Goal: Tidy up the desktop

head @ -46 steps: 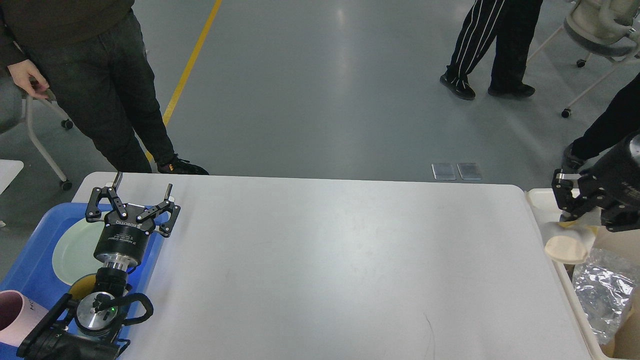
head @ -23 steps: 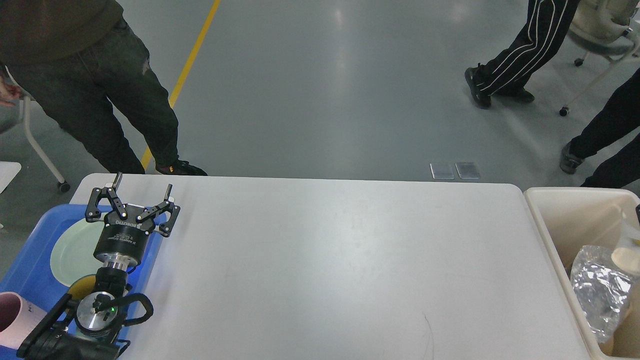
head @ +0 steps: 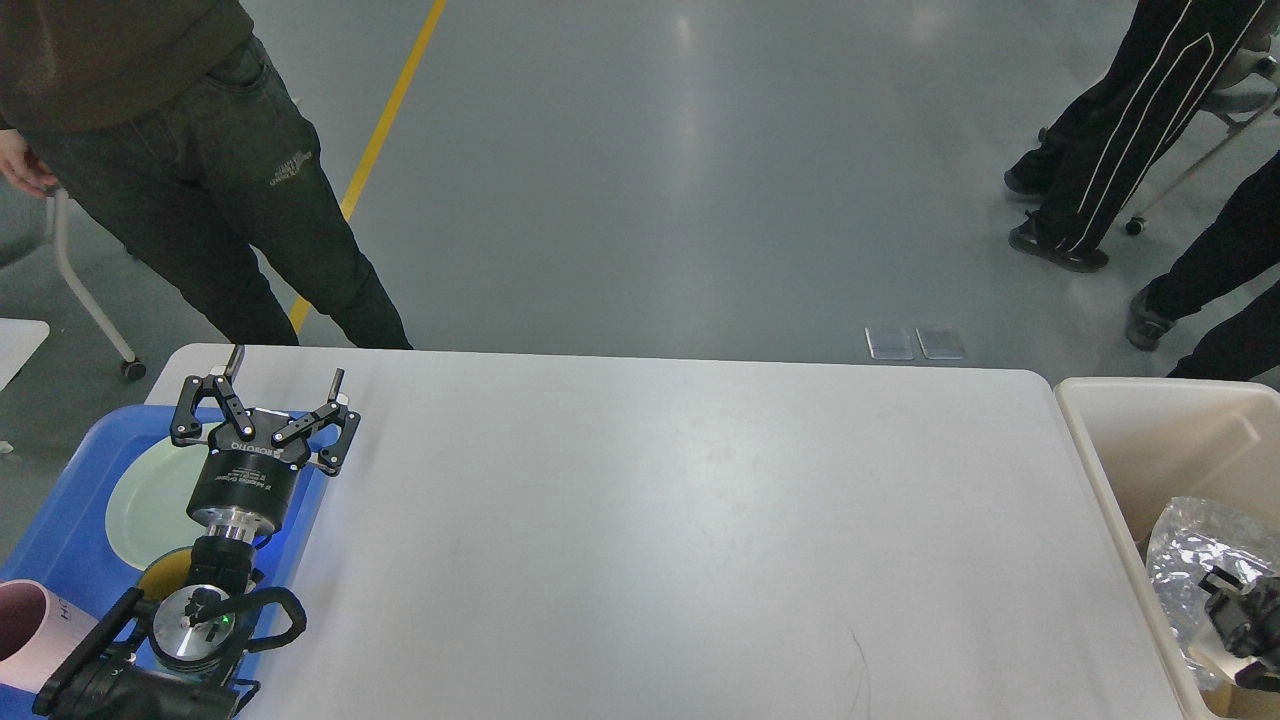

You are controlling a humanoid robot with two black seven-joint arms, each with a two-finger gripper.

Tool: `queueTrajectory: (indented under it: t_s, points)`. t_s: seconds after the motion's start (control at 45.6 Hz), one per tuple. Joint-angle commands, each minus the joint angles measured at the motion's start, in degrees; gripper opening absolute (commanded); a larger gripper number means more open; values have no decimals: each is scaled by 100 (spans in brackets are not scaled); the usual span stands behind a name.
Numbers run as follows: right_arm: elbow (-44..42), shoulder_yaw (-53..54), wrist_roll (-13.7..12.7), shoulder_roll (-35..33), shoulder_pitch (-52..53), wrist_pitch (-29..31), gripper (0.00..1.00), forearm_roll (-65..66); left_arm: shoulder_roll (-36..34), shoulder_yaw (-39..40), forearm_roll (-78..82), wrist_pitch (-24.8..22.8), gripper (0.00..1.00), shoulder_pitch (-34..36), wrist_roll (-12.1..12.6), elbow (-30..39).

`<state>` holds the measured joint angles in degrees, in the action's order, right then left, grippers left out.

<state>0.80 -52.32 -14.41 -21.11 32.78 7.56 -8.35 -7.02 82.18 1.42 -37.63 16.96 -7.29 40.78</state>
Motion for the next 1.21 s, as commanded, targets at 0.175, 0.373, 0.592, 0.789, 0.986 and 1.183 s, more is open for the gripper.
queueTrajectory:
  t_s: [0.175,0.373,0.592,0.789,0.986,1.183]
  points:
    - [-98,363,-53,125,-202,-457,0,-70,-1,0,-1,1,97,1,0,0]
    - [-89,310,-44,194,-237,-484,100,-61,-1,0,-1,1,97,1,0,0]
    - [-89,371,-45,230,-228,-484,100,-70,-1,0,-1,1,97,9,0,0]
    - [-115,450,-18,177,-193,-492,100,-79,-1,0,-1,1,97,1,0,0]
    - [-116,1135,-9,54,-62,-492,100,-79,-1,0,-1,1,97,9,0,0]
    - [-45,3928,-36,-314,694,-457,100,-70,-1,0,-1,1,97,9,0,0]
